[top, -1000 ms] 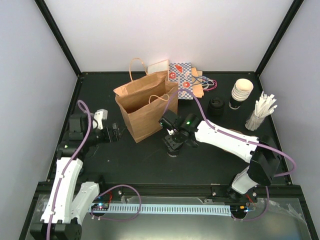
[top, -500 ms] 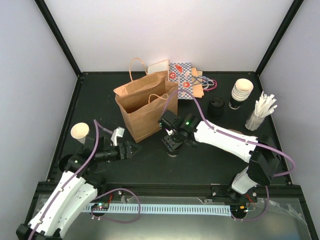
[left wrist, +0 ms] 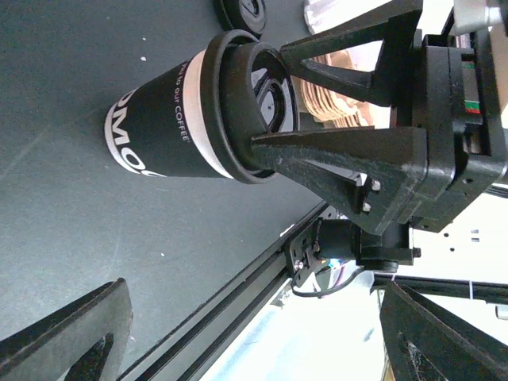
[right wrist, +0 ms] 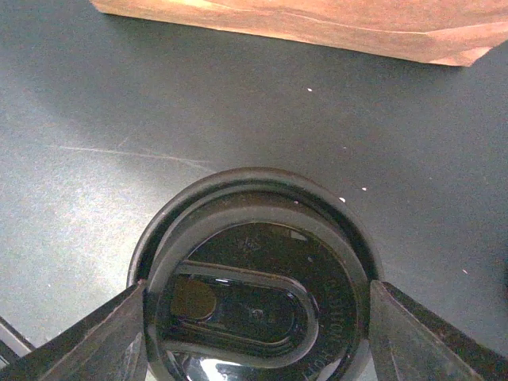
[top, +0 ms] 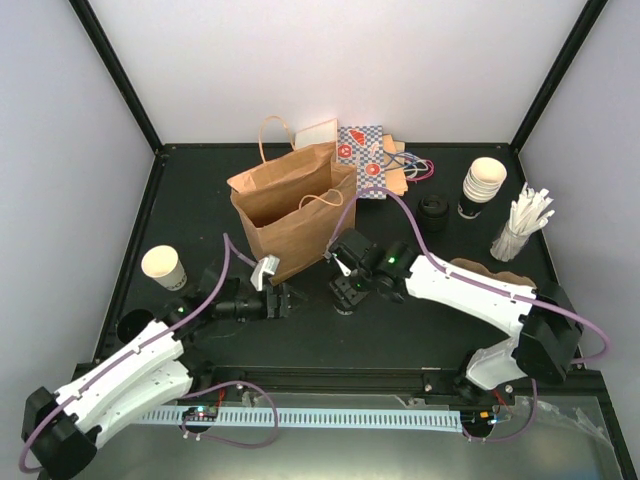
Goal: Pack the takeout coffee
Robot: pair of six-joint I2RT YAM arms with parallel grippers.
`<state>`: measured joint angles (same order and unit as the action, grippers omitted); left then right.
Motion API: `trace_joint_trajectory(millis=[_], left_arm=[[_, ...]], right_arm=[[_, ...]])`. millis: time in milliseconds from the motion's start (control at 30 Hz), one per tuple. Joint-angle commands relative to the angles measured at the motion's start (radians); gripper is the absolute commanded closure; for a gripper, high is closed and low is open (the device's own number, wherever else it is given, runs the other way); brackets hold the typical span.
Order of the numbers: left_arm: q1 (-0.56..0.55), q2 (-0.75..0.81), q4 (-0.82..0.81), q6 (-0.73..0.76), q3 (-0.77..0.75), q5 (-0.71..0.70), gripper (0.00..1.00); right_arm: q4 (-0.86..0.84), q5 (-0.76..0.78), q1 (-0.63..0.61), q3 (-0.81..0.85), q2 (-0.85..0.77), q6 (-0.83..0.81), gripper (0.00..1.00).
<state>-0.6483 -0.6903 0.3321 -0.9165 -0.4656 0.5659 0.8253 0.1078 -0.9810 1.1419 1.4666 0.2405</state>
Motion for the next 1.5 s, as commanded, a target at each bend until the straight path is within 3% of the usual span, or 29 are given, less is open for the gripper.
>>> trace_joint_trajectory(millis=[0, 133, 367, 1233, 1467], left_arm=[[-0.043, -0.056, -0.121, -0.033, -0.010, -0.028, 0.12], [-0.054, -0.106, -0.170, -0.037, -0.014, -0.031, 0.16], [-0.053, -0.193, -0.241, -0.022, -0.022, -0.045, 0.24], [-0.046, -0.410, -0.251, 0.048, -0.110, -0.095, 0.50], [-0.043, -0.431, -0.250, 0.045, -0.101, -0.119, 0.66]], right_arm=[[0.083, -0.149, -0.015, -0.110, 0.003, -0.037, 0.37], [0.074, -0.203, -0.019, -0.116, -0.016, -0.051, 0.38], [0.102, -0.117, -0.030, -0.096, 0.055, -0.031, 0.39], [0.123, -0.152, -0.139, -0.148, 0.160, 0.052, 0.39], [0.121, -0.159, -0.159, -0.143, 0.152, 0.057, 0.39]])
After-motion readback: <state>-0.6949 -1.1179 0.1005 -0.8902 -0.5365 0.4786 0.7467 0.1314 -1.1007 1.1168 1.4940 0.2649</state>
